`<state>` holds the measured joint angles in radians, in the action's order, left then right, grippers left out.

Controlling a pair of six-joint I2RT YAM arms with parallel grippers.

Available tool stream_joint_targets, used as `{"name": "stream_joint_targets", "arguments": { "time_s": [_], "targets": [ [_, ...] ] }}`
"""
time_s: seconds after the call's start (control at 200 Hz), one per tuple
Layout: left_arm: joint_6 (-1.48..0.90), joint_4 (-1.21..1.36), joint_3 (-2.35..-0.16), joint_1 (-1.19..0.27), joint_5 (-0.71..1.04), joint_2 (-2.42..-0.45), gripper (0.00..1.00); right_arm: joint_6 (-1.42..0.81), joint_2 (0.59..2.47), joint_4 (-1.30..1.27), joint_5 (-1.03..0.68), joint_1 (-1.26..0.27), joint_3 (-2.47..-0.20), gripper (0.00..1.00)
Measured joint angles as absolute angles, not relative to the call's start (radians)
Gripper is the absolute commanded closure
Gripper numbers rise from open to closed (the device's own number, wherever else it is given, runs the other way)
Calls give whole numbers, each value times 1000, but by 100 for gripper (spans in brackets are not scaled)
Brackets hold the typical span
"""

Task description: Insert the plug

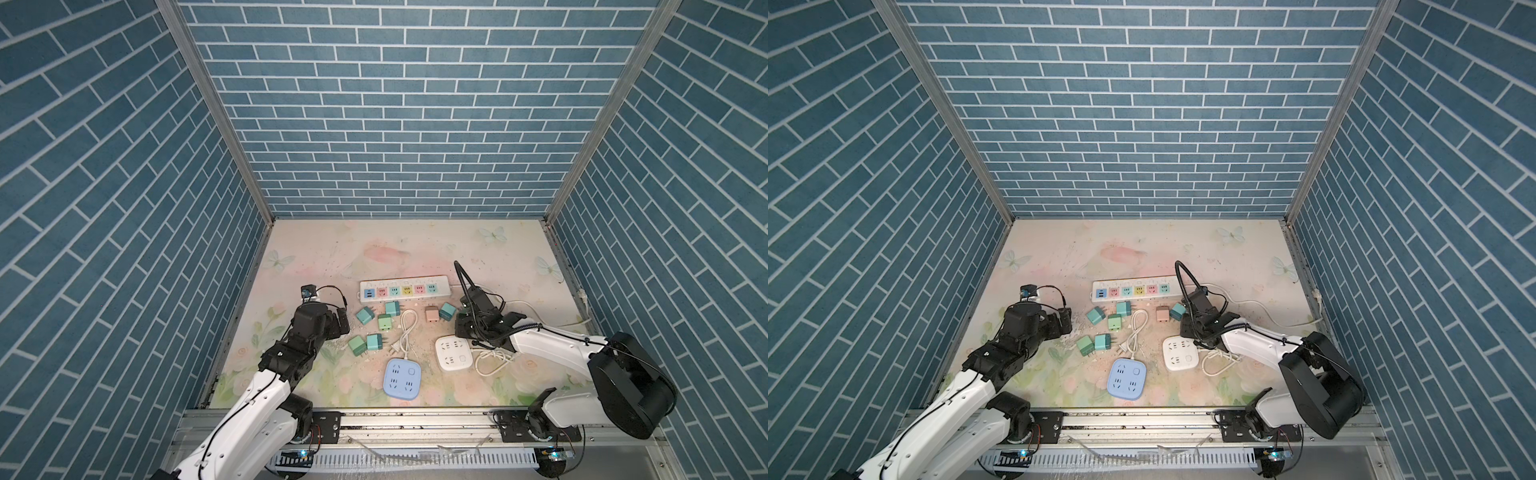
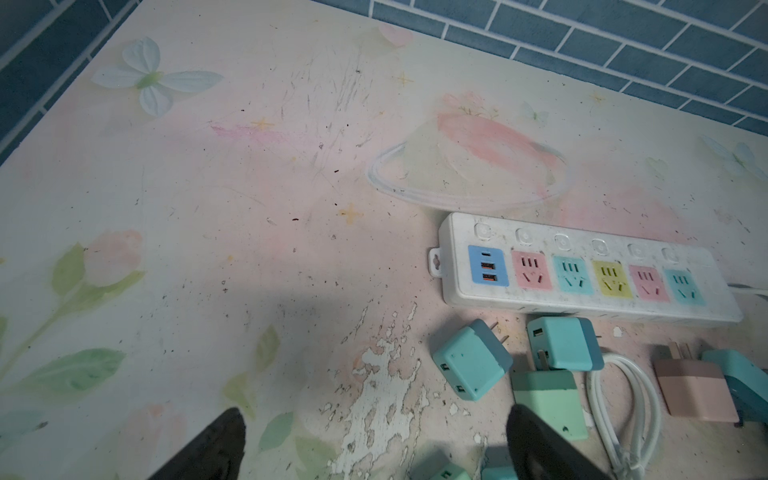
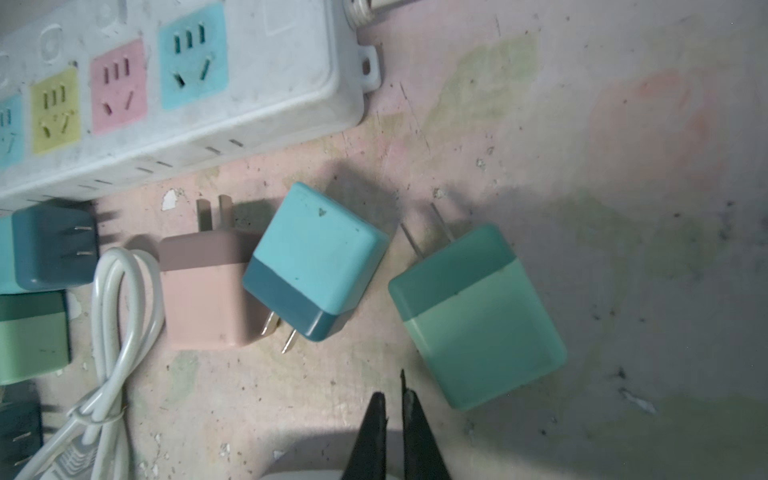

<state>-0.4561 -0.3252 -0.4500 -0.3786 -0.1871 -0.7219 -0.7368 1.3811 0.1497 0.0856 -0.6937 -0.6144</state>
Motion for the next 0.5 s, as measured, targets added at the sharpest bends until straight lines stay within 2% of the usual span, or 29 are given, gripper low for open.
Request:
{"name": "stream_joint_targets", "arguments": {
  "time_s": [0.5],
  "targets": [
    [-456,-332,-448,-379,-187,-707,0,-737,1382,149,126,-591,-607,90]
  ]
}}
